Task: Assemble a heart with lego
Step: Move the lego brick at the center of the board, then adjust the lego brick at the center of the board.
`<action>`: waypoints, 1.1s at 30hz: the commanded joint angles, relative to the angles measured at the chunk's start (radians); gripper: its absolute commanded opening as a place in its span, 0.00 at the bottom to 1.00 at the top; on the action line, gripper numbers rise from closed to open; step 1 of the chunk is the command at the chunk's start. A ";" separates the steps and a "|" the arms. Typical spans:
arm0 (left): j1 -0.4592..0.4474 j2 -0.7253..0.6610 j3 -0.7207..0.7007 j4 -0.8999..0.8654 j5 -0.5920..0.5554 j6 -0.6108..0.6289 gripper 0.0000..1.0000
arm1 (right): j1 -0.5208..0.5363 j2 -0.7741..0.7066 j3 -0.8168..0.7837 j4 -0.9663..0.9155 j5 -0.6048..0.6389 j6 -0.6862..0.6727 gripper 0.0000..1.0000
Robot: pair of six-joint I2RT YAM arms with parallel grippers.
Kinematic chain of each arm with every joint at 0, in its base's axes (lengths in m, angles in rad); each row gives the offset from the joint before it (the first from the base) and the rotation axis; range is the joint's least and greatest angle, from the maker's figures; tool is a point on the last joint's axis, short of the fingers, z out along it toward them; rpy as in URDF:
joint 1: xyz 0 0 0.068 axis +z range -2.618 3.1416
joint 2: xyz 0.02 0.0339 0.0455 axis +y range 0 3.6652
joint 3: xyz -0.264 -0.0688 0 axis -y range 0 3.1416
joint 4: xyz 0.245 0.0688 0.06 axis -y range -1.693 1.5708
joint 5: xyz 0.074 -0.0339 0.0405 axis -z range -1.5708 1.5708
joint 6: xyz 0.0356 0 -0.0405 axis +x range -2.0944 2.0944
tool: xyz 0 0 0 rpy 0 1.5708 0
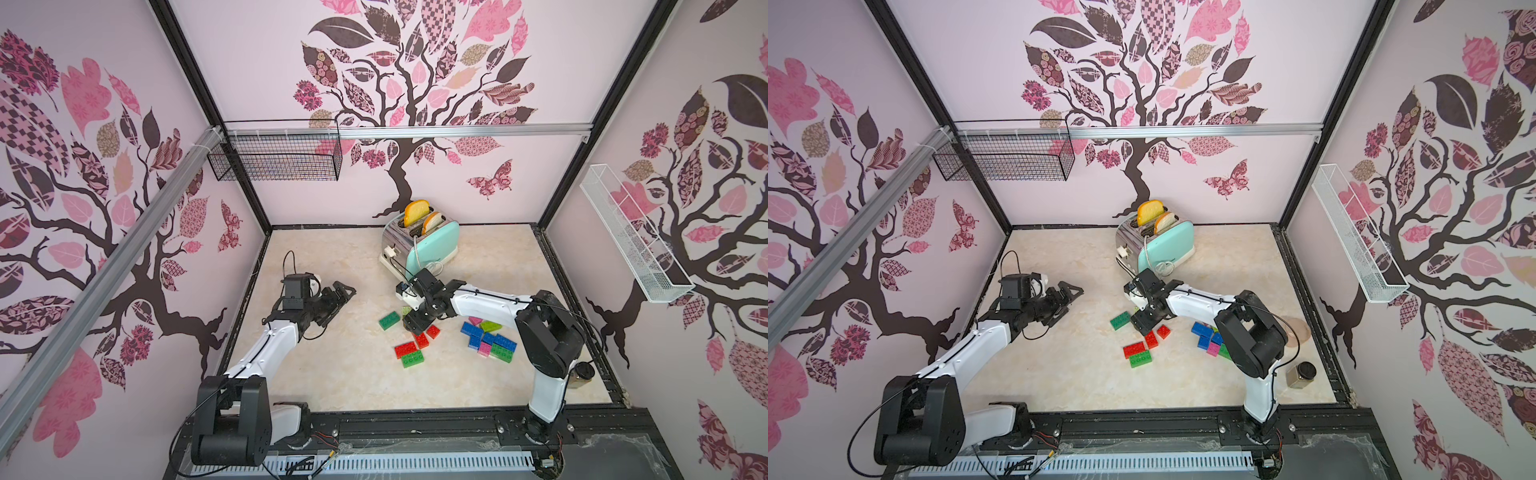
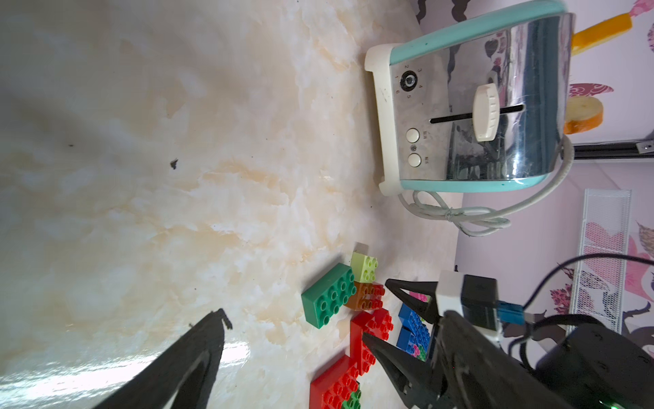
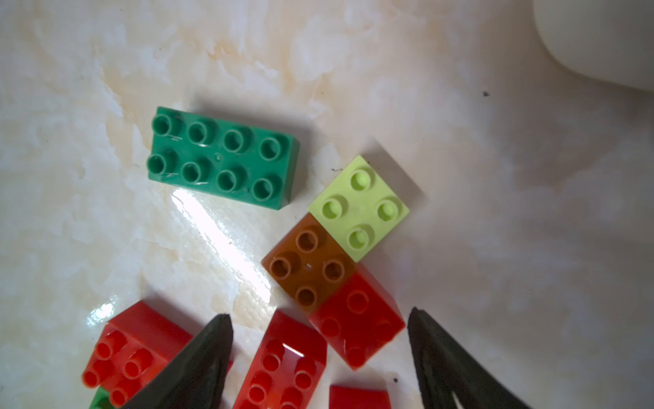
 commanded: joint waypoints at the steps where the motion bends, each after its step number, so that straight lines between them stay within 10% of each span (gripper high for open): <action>1: -0.010 0.005 0.024 0.029 0.030 0.019 0.97 | 0.004 0.024 0.038 0.003 -0.025 -0.022 0.77; 33: -0.255 0.311 0.179 0.186 0.064 -0.048 0.97 | -0.026 -0.131 -0.063 0.014 -0.093 -0.032 0.21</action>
